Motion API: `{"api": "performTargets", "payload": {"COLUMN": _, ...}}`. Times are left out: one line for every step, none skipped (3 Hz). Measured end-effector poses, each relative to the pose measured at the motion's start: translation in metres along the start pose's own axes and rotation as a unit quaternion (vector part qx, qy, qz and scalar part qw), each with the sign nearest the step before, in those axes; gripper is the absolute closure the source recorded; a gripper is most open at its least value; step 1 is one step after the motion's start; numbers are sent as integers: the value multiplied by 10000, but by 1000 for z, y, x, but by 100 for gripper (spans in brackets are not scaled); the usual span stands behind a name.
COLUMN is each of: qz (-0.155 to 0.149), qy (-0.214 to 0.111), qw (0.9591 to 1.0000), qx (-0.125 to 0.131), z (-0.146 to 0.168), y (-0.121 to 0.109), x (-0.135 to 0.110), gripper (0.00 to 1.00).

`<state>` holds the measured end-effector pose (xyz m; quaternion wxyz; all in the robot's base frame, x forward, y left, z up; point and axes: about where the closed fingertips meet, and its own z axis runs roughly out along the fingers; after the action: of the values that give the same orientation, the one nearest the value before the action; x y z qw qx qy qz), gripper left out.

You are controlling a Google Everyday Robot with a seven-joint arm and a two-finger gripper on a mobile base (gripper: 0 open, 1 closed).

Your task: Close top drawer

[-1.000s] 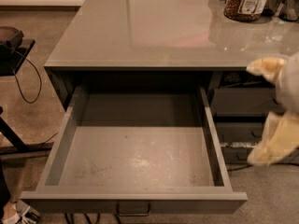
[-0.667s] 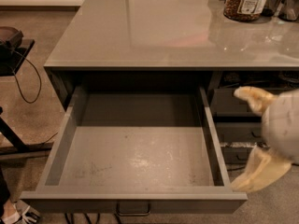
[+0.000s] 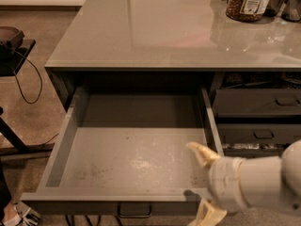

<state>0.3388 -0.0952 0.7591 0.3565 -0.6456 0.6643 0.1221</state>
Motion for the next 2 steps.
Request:
{"api": "performTargets", "payload": {"qz": -447, "qy": 226, "qw": 9986, "qx": -196, "z": 20, "y": 42, "x": 30, "gripper": 0}}
{"api": "performTargets", "payload": {"qz": -508, "qy": 915, "qw": 9945, "qx": -45, "z": 3, "y": 65, "x": 60, "gripper": 0}}
